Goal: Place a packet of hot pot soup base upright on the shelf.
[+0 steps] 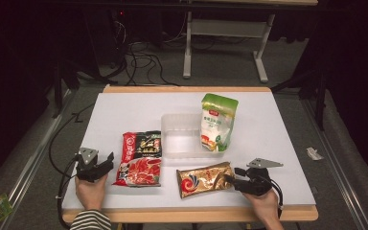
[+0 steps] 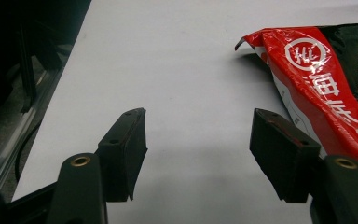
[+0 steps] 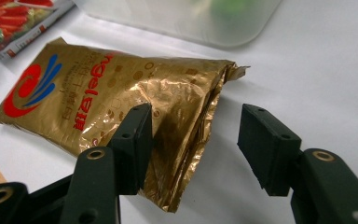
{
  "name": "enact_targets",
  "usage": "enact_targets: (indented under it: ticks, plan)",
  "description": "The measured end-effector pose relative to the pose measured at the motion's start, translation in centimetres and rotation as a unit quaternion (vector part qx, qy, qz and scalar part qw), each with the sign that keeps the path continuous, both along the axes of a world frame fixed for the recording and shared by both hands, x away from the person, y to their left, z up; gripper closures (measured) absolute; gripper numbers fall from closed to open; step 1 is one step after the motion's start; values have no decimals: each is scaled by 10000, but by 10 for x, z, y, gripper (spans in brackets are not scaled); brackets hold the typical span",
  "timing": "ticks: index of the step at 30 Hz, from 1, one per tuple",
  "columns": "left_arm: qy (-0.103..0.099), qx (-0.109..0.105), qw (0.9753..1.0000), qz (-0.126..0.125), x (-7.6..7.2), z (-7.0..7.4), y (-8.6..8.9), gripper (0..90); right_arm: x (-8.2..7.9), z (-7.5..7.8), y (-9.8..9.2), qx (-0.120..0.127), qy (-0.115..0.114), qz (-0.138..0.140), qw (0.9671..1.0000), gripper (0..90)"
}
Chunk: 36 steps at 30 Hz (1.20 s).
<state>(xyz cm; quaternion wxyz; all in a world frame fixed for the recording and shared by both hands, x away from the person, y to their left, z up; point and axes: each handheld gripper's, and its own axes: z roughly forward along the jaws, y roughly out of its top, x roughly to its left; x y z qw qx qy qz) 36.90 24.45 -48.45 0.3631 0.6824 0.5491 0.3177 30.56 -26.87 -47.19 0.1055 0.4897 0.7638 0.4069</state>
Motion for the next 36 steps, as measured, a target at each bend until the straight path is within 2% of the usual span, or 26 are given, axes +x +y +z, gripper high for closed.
enact_targets:
  ticks: [2, 6, 7, 12, 18, 27, 32, 36]
  plan:
    - [-1, 0, 10000, 0, 0, 0, 0, 367, 1, -1, 0, -21, 17, 3, 10000, 477]
    - [2, 0, 10000, 0, 0, 0, 0, 366, 1, -6, 4, -141, 61, 112, 9998, 568]
    - [2, 1, 10000, 0, 0, 0, 0, 366, 0, -7, 5, -137, 34, 156, 9998, 626]
    - [1, 10, 10000, 6, 0, 0, 0, 366, -2, -7, 7, -87, 10, 312, 9995, 758]
    - [12, 21, 10000, -6, 0, 0, 0, 366, -1, -5, 10, -112, 56, 397, 9991, 866]
    - [10, 0, 10000, 4, 0, 0, 0, 366, 1, -1, 10, -145, 23, 414, 9990, 898]
    - [7, 0, 10000, 4, 0, 0, 0, 366, 4, 6, 8, -15, -55, 398, 9992, 900]
    - [2, 3, 10000, 9, 0, 0, 0, 366, 6, 12, 8, -33, -126, 414, 9991, 900]
